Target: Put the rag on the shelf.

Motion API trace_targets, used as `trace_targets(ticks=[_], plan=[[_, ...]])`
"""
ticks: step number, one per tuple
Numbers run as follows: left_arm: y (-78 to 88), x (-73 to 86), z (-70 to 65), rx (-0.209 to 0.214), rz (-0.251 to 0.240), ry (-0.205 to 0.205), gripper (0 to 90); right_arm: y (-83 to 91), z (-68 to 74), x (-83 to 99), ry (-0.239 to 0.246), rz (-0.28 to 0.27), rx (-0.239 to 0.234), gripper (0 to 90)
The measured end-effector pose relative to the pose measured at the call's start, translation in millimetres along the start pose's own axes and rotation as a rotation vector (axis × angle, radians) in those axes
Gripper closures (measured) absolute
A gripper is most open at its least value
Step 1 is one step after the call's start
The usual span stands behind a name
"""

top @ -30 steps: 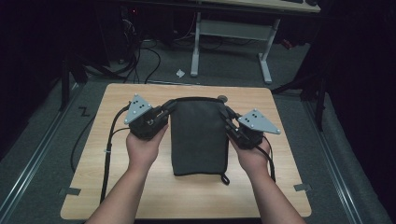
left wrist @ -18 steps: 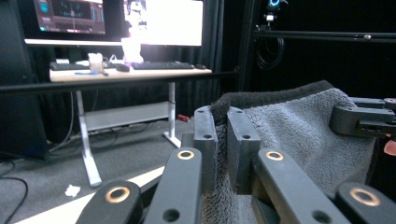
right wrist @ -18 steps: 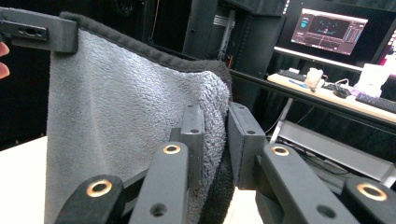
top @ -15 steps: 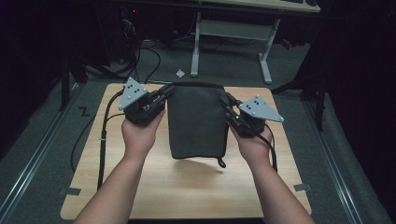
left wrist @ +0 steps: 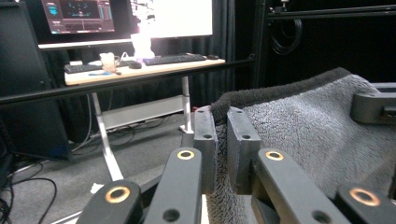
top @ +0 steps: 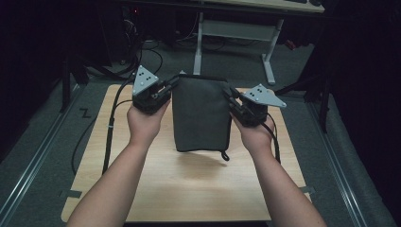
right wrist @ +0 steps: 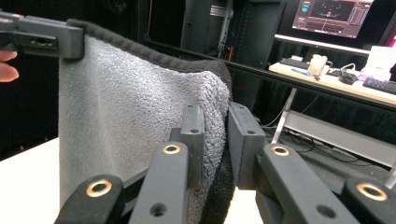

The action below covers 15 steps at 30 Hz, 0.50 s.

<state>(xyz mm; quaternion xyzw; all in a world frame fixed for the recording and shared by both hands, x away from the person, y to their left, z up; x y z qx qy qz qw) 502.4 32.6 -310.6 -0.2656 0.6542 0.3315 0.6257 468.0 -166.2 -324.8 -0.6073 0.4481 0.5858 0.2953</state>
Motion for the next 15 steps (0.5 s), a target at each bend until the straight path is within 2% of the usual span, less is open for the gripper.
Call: trace_targets(ticks=[4, 7, 10, 15], plan=[[-16.4, -4.6, 8.9, -0.004, 0.0, 0.006, 83.9, -12.1, -7.7, -0.2, -0.001, 0.014, 0.01, 78.6], [-29.2, -5.9, 14.3, -0.009, 0.014, -0.002, 83.9, -23.4, -17.1, 0.5, -0.019, 0.027, 0.015, 78.6], [-40.6, -5.4, 19.9, -0.022, 0.031, -0.026, 83.9, -32.6, -25.0, 0.5, -0.017, 0.038, 0.02, 78.6], [-53.9, -2.1, 30.3, -0.032, 0.042, -0.007, 83.9, -47.7, -36.0, 1.3, -0.023, 0.05, 0.015, 78.6]])
Point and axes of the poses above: each handheld gripper's, and its own axes: y roughly backward along the jaws, x roughly out of its underside, z roughly to its left, the point moved 8 cm from there along -y, roughly forward along the jaws, and after that the axes turned 1 degree about y, right-handed, at the moved point
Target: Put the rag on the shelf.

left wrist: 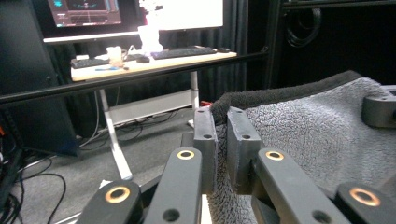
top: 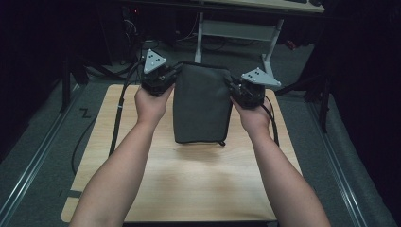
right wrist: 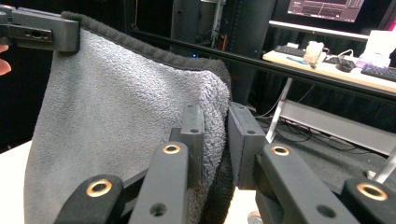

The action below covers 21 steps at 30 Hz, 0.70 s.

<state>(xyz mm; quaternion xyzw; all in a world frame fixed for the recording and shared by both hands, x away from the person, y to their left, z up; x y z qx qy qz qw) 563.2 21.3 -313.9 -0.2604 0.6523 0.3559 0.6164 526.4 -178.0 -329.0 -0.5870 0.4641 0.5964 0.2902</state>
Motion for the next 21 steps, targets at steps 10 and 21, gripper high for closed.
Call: trace_targets(ticks=[10, 21], plan=[[-24.6, 7.3, 16.6, -0.024, 0.034, -0.023, 84.0, -29.4, -14.3, 5.4, 0.026, 0.024, -0.005, 78.5], [-46.9, 40.3, 28.3, -0.033, 0.107, -0.005, 84.0, -58.3, -25.6, 26.6, 0.057, 0.079, -0.01, 78.1]])
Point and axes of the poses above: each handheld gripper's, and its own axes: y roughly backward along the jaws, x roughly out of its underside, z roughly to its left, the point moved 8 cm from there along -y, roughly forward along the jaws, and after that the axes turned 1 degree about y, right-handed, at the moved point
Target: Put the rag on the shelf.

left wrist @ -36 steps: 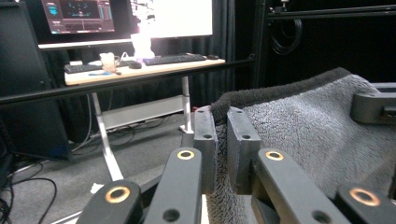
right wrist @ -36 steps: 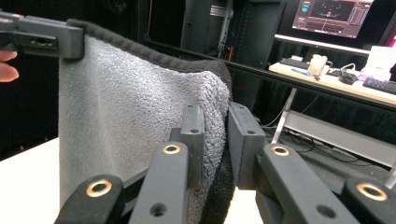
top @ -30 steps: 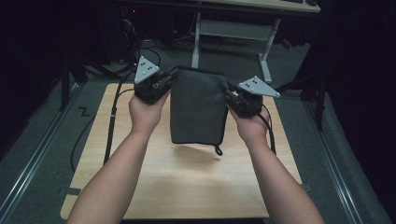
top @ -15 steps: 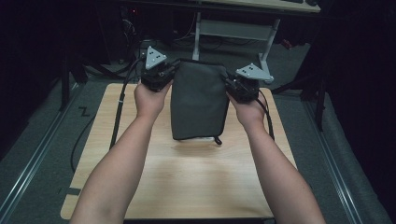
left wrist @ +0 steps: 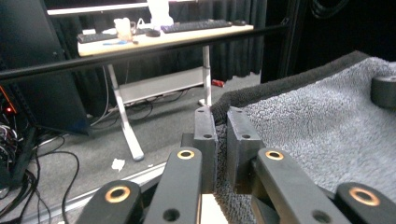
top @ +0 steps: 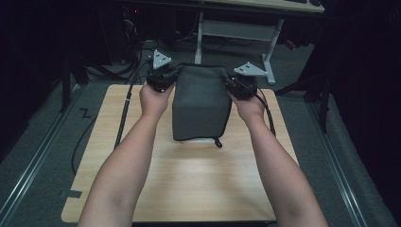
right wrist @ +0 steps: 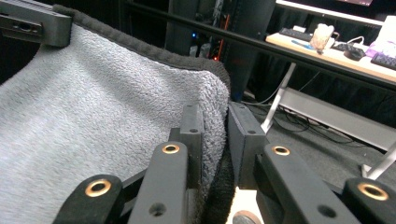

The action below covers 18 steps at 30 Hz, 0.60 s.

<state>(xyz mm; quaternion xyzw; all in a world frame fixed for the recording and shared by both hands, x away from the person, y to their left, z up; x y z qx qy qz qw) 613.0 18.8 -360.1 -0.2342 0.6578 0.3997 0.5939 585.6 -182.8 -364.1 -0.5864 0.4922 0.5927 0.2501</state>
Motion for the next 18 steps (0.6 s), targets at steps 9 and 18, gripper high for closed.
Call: trace_targets(ticks=[9, 18], plan=[[-8.7, 46.2, 0.1, 0.026, 0.079, 0.042, 84.4, -11.9, 0.0, 27.2, 0.009, 0.057, -0.013, 78.8], [-10.8, 70.1, -2.8, 0.063, 0.114, 0.085, 84.4, -16.0, 1.6, 48.6, -0.021, 0.082, -0.027, 79.0]])
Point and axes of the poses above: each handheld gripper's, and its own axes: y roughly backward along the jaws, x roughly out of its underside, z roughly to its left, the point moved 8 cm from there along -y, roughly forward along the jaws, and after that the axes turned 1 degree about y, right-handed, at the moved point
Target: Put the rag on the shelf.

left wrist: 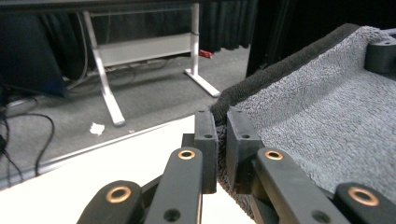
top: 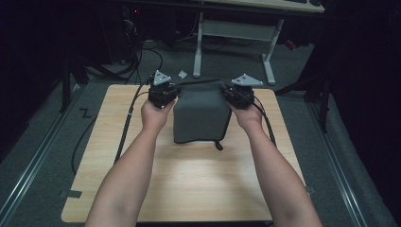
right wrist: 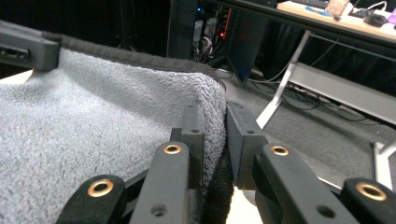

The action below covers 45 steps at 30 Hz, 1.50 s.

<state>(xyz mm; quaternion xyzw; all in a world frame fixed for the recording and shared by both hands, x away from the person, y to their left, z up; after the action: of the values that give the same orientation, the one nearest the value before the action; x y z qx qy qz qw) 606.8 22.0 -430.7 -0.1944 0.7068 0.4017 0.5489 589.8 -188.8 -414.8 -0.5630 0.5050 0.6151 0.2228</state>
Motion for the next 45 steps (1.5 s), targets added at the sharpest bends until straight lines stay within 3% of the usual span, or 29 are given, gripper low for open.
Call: trace_targets(ticks=[14, 24, 35, 41, 45], plan=[[-5.7, 31.0, -2.2, 0.04, 0.064, 0.035, 84.7, -9.0, -0.5, 26.8, -0.014, 0.063, -0.029, 79.5], [-4.7, 53.2, -4.0, 0.059, 0.083, 0.075, 84.7, -11.9, 4.4, 42.7, -0.059, 0.086, -0.061, 79.3], [-1.8, 73.3, -9.6, 0.078, 0.113, 0.09, 84.6, -14.6, 7.2, 61.2, -0.123, 0.109, -0.095, 78.4], [-0.2, 83.4, -11.6, 0.108, 0.137, 0.109, 83.5, -16.1, 5.5, 68.5, -0.172, 0.127, -0.112, 67.5], [0.8, 84.5, -14.3, 0.117, 0.148, 0.098, 80.1, -15.4, 1.7, 69.6, -0.187, 0.134, -0.099, 60.9]])
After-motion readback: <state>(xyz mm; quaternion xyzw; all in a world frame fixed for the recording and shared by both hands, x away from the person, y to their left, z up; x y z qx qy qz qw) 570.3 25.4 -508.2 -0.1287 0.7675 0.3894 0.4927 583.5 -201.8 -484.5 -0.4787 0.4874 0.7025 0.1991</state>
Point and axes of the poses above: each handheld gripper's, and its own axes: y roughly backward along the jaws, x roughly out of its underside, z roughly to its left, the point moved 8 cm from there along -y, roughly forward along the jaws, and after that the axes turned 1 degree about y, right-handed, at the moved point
